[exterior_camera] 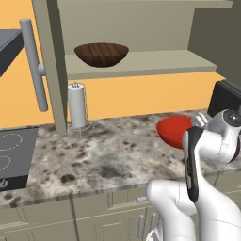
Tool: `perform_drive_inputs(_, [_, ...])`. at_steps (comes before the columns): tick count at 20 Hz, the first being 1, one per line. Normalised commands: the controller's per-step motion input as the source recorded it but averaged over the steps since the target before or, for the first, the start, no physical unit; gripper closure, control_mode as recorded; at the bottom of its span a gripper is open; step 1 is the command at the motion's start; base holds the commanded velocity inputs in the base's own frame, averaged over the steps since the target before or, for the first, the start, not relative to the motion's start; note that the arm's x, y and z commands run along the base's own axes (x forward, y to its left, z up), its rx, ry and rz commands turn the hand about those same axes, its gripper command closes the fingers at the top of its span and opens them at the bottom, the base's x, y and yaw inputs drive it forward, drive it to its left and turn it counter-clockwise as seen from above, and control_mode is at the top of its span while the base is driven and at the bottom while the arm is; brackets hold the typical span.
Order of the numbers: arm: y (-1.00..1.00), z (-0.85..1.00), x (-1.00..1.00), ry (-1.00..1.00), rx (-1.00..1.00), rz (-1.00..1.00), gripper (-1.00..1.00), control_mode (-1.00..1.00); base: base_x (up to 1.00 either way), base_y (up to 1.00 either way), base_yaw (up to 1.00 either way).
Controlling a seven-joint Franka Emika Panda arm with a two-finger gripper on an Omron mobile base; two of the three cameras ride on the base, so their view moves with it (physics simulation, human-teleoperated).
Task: Open the cabinet. Pick the bowls from the counter and place them in the cabinet. Then close the cabinet.
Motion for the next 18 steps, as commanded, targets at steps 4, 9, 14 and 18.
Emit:
perform_drive_inputs(4, [0.01, 0.84, -0.22, 0.00, 0.00, 0.00, 1.00, -1.00, 0.00, 0.00, 0.00])
perform_drive_inputs(9, [0.00, 0.86, -0.18, -0.03, 0.00, 0.00, 1.00, -1.00, 0.00, 0.00, 0.00])
perform_drive_inputs(14, [0.00, 0.68, -0.11, -0.17, -0.01, 0.00, 1.00, -1.00, 0.00, 0.00, 0.00])
perform_drive_inputs(18, [0.00, 0.45, 0.00, -0.26, 0.00, -0.05, 1.00, -1.00, 0.00, 0.00, 0.00])
